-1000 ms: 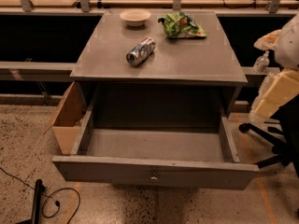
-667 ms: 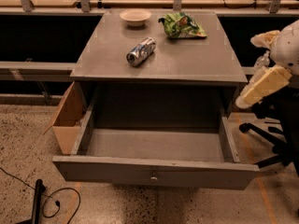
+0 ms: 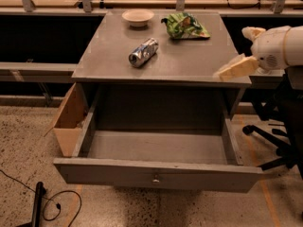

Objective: Place green rice chip bag into top drawer

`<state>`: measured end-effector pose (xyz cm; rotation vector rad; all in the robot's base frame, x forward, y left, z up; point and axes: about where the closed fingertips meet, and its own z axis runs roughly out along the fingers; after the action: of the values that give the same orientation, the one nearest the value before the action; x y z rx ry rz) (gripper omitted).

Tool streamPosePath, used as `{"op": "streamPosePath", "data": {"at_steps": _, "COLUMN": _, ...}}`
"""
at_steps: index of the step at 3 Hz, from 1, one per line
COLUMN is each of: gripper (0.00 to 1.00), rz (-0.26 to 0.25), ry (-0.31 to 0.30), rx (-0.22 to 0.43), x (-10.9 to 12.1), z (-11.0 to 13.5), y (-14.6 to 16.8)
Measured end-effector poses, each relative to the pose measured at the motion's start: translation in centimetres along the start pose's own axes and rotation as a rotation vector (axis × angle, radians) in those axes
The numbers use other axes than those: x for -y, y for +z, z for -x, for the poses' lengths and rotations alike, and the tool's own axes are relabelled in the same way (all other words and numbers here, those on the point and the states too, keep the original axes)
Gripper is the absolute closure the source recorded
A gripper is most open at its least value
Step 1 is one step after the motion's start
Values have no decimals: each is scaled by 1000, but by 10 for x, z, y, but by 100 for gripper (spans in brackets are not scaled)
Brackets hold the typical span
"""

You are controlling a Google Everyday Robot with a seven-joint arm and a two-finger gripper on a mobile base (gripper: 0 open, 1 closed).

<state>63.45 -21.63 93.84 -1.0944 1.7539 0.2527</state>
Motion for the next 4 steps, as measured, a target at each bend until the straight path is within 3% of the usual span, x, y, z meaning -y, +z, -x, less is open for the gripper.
{"op": "streamPosePath", "data": {"at_steps": 1, "gripper": 0, "rz": -103, "ry": 71, "rx": 1, "x": 26, "z": 5, "y": 42}}
{"op": "streamPosePath", "data": {"at_steps": 2, "gripper": 0, "rz": -181, "ry": 146, "rx": 47, "x": 47, "z": 20, "y": 49}}
{"op": "streamPosePath", "data": {"at_steps": 3, "gripper": 0, "rz": -184, "ry": 146, "rx": 48, "x": 47, "z": 19, "y": 47}}
{"op": "streamPosePath", "data": {"at_steps": 4, "gripper": 0, "rz": -241, "ry": 185, "rx": 83, "x": 57, "z": 22, "y": 52}}
